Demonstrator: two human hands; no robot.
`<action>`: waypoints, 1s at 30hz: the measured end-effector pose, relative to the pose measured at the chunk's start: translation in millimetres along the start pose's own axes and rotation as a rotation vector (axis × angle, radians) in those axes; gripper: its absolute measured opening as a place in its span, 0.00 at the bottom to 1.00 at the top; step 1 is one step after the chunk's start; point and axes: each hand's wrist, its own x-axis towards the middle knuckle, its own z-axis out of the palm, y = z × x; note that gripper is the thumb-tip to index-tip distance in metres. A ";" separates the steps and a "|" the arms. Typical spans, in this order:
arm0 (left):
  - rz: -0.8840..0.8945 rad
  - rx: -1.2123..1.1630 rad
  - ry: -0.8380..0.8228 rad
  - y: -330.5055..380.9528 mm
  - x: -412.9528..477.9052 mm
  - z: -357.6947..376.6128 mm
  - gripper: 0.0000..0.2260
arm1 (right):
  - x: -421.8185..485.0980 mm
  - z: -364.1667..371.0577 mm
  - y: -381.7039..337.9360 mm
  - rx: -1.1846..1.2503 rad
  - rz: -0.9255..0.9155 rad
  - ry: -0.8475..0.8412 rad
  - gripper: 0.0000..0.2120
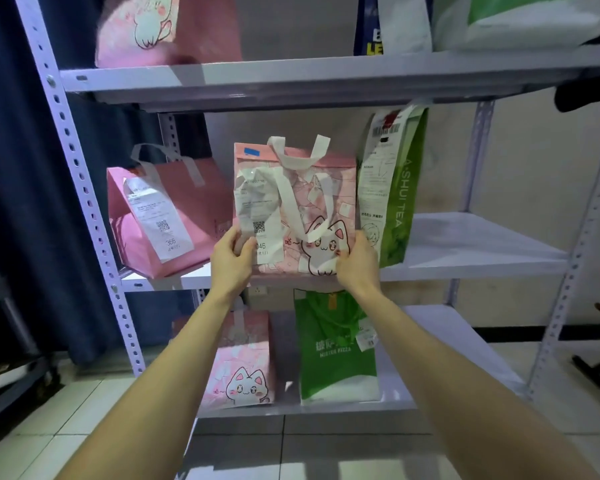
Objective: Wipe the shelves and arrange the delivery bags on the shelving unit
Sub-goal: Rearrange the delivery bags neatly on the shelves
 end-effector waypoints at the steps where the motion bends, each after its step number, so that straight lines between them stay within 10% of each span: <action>1: -0.003 0.007 -0.006 -2.0 3.3 6.7 0.06 | 3.5 -3.8 2.1 0.004 -0.001 -0.003 0.13; 17: -0.174 0.174 -0.208 -31.4 19.5 1.9 0.17 | 14.5 -5.3 5.1 -0.147 -0.010 -0.122 0.19; 30: -0.117 0.205 -0.107 -40.6 2.1 -37.4 0.18 | -4.8 11.6 -21.8 -0.093 -0.149 0.117 0.37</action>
